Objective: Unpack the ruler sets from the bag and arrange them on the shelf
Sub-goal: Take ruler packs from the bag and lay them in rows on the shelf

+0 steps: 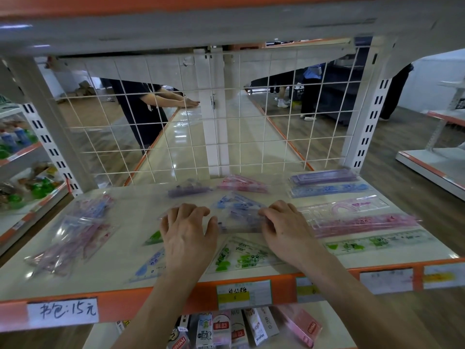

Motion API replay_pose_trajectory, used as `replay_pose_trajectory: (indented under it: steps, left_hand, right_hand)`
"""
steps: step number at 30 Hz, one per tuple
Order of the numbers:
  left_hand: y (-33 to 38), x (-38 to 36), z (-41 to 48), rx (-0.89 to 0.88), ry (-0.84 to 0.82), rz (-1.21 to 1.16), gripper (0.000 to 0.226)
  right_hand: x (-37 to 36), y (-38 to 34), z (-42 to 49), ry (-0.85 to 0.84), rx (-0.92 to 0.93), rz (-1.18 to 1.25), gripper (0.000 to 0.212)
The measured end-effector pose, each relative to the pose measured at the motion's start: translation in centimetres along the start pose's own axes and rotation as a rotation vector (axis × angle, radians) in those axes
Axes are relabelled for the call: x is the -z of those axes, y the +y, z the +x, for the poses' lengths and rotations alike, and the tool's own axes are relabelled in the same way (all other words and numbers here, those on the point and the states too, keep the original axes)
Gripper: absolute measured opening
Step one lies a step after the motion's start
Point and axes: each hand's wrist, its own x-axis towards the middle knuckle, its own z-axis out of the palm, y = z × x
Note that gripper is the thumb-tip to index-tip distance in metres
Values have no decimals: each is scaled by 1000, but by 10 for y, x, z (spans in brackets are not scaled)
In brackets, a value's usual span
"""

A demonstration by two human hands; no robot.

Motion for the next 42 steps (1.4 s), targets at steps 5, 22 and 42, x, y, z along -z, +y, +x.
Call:
replay_pose_trajectory:
  steps: [5,22,42]
  left_hand:
    - [0,1,-1,-15,4,7,34]
    - [-18,41,4,3,69,5,26]
    - [-149,136,-16,486,76,32,24]
  right_hand:
    - [2,-2,-2,-13,10,-22,33]
    - [4,-58,14,60,317,54,23]
    - [-65,-238,91,-316,521,112,32]
